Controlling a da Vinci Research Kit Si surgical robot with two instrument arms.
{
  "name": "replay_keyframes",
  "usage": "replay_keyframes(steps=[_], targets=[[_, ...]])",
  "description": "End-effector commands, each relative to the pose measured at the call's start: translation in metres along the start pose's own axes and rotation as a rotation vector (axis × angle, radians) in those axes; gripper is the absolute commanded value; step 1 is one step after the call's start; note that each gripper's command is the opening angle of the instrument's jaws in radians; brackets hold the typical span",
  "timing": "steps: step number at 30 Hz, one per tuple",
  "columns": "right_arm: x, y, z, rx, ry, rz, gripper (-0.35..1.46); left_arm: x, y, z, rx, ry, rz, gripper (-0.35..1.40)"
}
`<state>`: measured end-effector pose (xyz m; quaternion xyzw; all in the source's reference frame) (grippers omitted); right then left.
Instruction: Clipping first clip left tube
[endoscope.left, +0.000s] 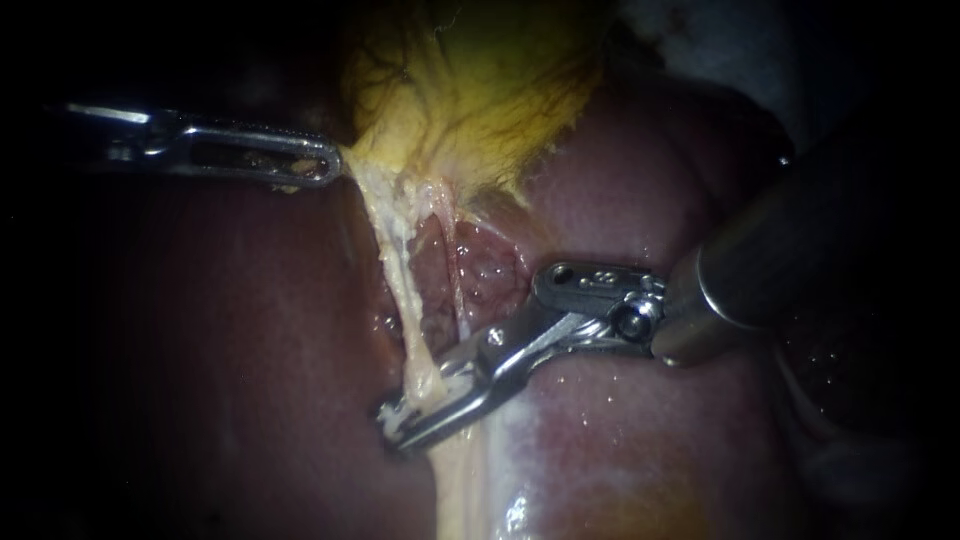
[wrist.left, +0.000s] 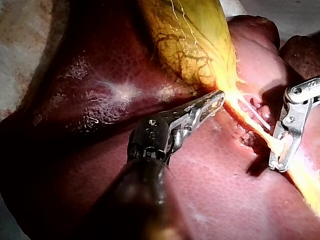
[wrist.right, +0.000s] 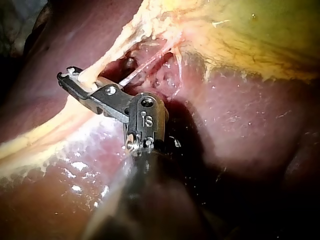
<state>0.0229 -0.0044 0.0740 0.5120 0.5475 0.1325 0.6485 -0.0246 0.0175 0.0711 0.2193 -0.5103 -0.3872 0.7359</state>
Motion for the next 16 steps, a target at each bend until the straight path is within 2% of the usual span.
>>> replay_keyframes(steps=[1, 5, 7, 16], targets=[[0.0, 0.0, 0.0, -0.009, 0.006, 0.001, -0.33, 0.0, 0.0, 0.0, 0.0, 0.0, 0.0, -0.35], [0.0003, 0.0004, 0.0001, -0.044, 0.025, -0.022, -0.35, 0.0, 0.0, 0.0, 0.0, 0.0, 0.0, -0.35], [0.0003, 0.0003, 0.0002, -0.046, 0.028, -0.051, -0.35, 0.0, 0.0, 0.0, 0.0, 0.0, 0.0, -0.35], [0.0003, 0.0003, 0.0001, -0.047, 0.029, -0.051, -0.35, 0.0, 0.0, 0.0, 0.0, 0.0, 0.0, -0.35]])
